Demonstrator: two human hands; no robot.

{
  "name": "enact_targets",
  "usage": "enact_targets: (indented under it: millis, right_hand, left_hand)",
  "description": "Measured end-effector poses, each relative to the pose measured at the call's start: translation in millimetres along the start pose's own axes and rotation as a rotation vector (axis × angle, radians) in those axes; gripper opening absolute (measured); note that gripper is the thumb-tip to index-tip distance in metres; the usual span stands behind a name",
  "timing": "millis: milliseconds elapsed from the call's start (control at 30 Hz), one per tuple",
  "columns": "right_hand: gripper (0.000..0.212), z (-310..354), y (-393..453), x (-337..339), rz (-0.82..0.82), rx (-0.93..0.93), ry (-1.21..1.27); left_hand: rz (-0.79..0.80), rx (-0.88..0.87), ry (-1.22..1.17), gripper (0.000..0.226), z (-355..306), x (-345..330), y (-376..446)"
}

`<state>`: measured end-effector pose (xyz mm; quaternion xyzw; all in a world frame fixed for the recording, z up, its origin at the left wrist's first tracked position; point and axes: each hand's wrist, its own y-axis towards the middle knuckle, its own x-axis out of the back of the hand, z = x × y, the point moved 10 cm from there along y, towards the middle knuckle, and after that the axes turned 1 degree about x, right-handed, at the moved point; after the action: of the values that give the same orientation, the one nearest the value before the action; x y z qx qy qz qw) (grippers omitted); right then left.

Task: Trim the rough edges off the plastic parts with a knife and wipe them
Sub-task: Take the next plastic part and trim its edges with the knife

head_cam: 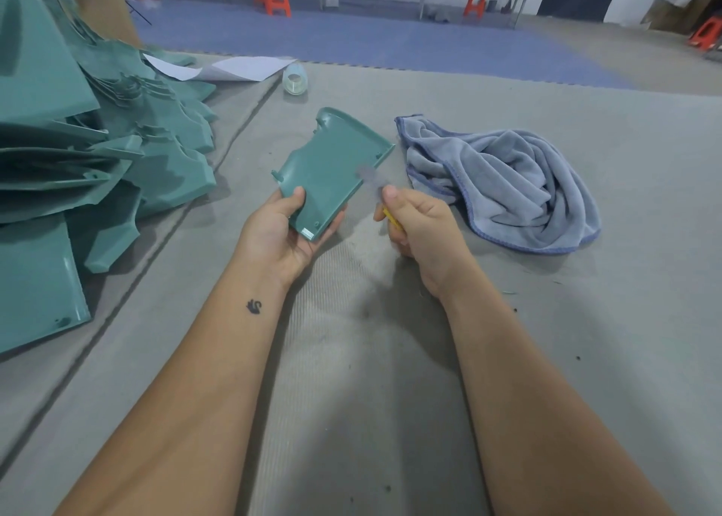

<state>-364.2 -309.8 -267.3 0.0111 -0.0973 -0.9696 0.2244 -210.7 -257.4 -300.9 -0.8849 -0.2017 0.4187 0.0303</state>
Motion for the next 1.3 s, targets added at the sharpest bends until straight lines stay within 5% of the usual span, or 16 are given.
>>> enact_targets:
  millis: [133, 333, 500, 733, 900, 1300]
  right_hand:
    - [0.037, -0.9, 2.4, 9.8, -0.109, 0.008, 0.071]
    - [0.036, 3.2, -2.0, -10.7, 0.04, 0.076, -0.193]
    - [0.037, 2.4, 1.1, 4.6, -0.09, 0.052, 0.027]
    - [0.036, 6.6, -0.9, -17.6, 0.051, 0.134, -0.345]
    - [0.038, 5.1, 1.5, 2.2, -0.104, 0.079, -0.097]
    - [0.037, 4.2, 0.9, -2.4, -0.065, 0.084, -0.177]
  left_hand:
    - [-0.012, 0.01, -0.012, 0.022, 0.7, 0.4, -0.9]
    - [-0.024, 0.017, -0.013, 0.021, 1.9, 2.1, -1.1]
    - [0.001, 0.043, 0.013, 0.025, 5.4, -0.7, -0.8]
    - [-0.001, 0.017, 0.062, 0.028, 4.4, -1.7, 2.2]
    - [0.013, 0.034, 0.042, 0.026, 6.5, -2.5, 1.8]
    - [0.012, 0.024, 0.041, 0.027, 4.0, -1.8, 0.9]
